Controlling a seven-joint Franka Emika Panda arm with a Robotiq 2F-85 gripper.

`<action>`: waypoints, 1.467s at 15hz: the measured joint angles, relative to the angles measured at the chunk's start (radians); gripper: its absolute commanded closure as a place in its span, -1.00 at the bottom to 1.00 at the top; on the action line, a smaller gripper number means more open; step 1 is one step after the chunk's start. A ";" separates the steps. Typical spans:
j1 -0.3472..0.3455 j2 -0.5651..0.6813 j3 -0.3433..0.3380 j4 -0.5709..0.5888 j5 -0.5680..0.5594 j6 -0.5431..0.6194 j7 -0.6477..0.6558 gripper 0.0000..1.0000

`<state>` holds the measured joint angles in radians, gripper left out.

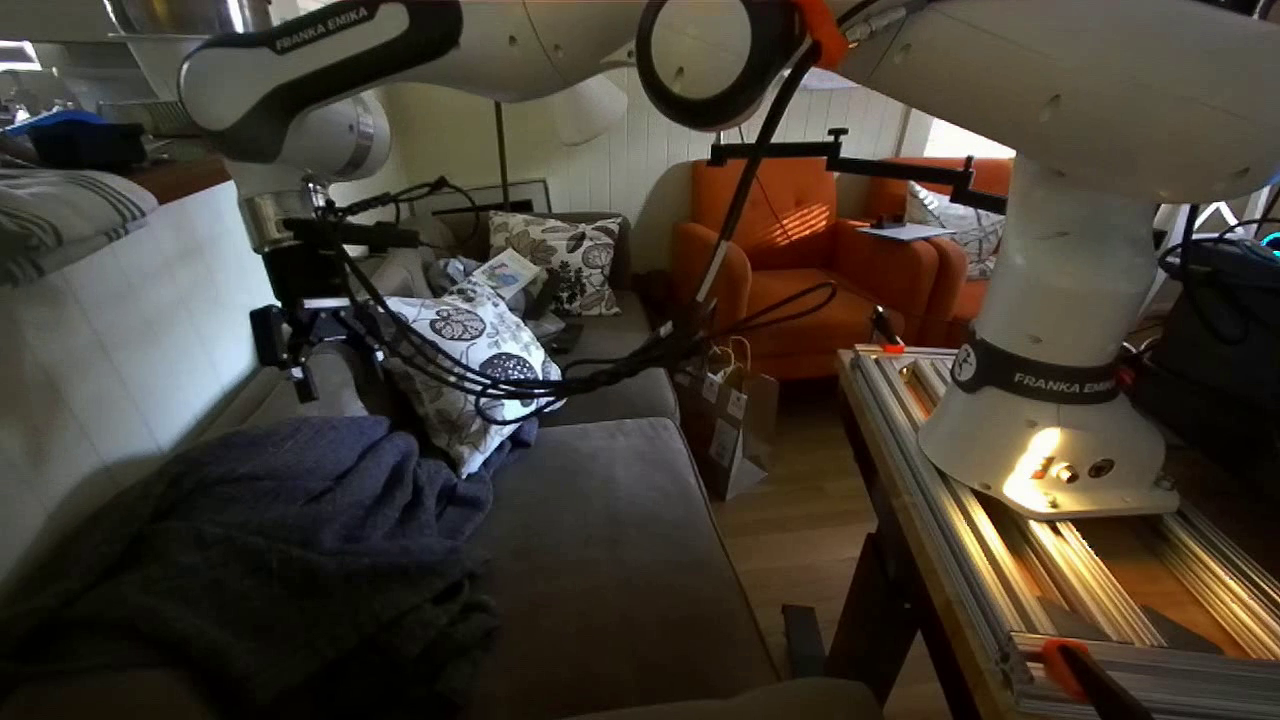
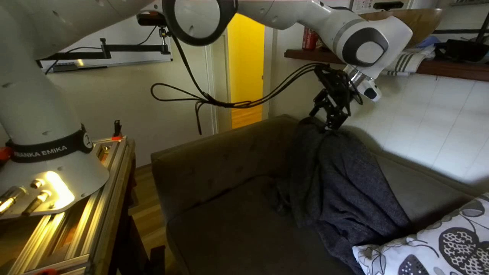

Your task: Move the grey cloth on the sofa

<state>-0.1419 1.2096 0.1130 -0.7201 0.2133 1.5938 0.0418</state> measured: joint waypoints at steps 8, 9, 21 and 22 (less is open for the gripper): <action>0.053 -0.237 -0.158 -0.319 -0.209 -0.098 0.039 -1.00; 0.065 -0.264 -0.179 -0.360 -0.244 -0.084 0.044 -1.00; 0.272 -0.612 -0.280 -0.870 -0.768 0.315 0.171 -1.00; 0.292 -0.647 -0.280 -0.915 -0.825 0.328 0.193 -1.00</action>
<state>0.1501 0.5628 -0.1667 -1.6349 -0.6118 1.9214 0.2348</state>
